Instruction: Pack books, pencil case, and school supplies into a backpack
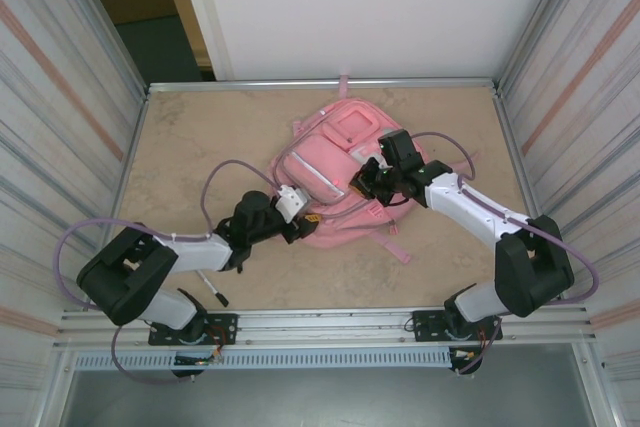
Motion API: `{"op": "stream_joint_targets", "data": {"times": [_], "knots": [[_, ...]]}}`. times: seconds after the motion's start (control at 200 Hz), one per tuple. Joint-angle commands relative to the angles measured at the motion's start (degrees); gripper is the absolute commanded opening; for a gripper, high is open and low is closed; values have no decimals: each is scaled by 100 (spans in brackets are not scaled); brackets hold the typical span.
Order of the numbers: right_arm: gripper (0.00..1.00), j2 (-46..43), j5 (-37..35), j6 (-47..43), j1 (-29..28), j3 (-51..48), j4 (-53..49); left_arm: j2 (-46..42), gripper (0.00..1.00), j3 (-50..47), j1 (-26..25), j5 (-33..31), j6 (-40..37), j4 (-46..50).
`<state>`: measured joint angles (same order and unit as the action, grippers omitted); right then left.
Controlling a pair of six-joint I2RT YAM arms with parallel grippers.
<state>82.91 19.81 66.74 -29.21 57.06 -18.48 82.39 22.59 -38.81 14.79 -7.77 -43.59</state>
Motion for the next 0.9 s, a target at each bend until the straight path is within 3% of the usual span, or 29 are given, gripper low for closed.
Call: {"op": "stream_joint_targets", "data": {"times": [0.0,0.15,0.381,0.456,0.611,0.762,0.892], "knots": [[0,-4,576,-276,-114,323,134,25,55,117,188,86,21,-324],[0,123,676,-304,-211,405,151,101,49,349,174,1080,-365,-195],[0,241,712,-447,-329,472,61,-53,39,449,172,1447,-883,-6],[0,228,675,-477,-348,430,58,-48,30,485,172,1601,-925,30],[0,231,695,-478,-365,447,5,120,18,622,172,1414,-728,243],[0,191,567,-508,-357,399,-66,137,0,624,137,884,-388,272],[0,-17,465,-564,-133,230,-110,-23,0,628,38,495,-286,616]]}}
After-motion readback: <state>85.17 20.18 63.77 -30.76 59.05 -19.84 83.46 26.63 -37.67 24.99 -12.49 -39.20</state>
